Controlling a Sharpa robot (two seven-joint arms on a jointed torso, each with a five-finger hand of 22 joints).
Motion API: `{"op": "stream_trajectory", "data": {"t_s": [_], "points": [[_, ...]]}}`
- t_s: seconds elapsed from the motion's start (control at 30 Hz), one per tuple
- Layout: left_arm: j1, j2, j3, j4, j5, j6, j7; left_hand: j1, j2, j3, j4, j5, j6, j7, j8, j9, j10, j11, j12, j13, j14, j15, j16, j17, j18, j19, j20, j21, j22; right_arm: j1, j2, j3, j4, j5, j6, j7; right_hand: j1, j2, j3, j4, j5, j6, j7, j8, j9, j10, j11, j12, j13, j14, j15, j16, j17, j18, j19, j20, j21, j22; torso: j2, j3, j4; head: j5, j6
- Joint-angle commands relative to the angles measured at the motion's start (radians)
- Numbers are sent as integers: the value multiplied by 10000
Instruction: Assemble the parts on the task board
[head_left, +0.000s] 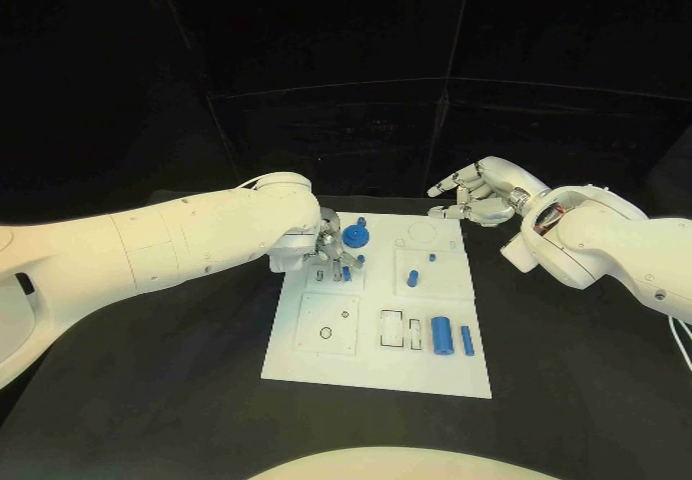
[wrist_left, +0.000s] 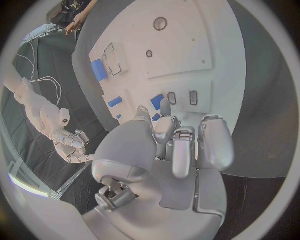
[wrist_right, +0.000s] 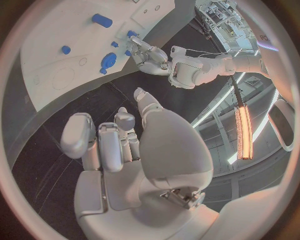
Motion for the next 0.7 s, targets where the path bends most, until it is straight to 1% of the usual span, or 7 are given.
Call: {"op": "stream_trajectory", "data": {"t_s": [0.03,0.27,0.7], "points": [[19,49,-9,-78,-83,260,-28,42,130,23,-28,-10,-68,-35,75,56,47,-1,24,17,1046,-60,30,2632,-175,63,-2,58,15,21,16,7,-8,-37,104,8,4,79,-73,9,28,20,-40,58,-10,-36,-24,-37,-1,434,12,-59,-15,55,-80,-10,-69,-9,-5,3,-5,0,-27],[17,129,-45,-185,-82,323,21,59,138,42,-41,-10,-83,-38,94,78,49,-4,30,24,1046,-62,30,2632,-179,68,-5,71,40,21,52,7,-22,-39,130,-1,17,92,-80,15,76,19,-41,62,-10,-35,-26,-39,-6,436,10,-61,-12,57,-81,-11,-76,-19,0,10,-9,1,-53],[17,249,-109,-309,-77,543,4,137,120,97,-108,-11,-140,-42,153,153,33,-9,22,11,1046,-66,30,2632,-180,65,-11,73,50,21,102,7,-51,-40,197,-15,24,101,-84,19,110,18,-42,65,-10,-37,-26,-44,-13,435,9,-70,-22,58,-81,-12,-80,-24,-1,5,-2,4,-125]]}}
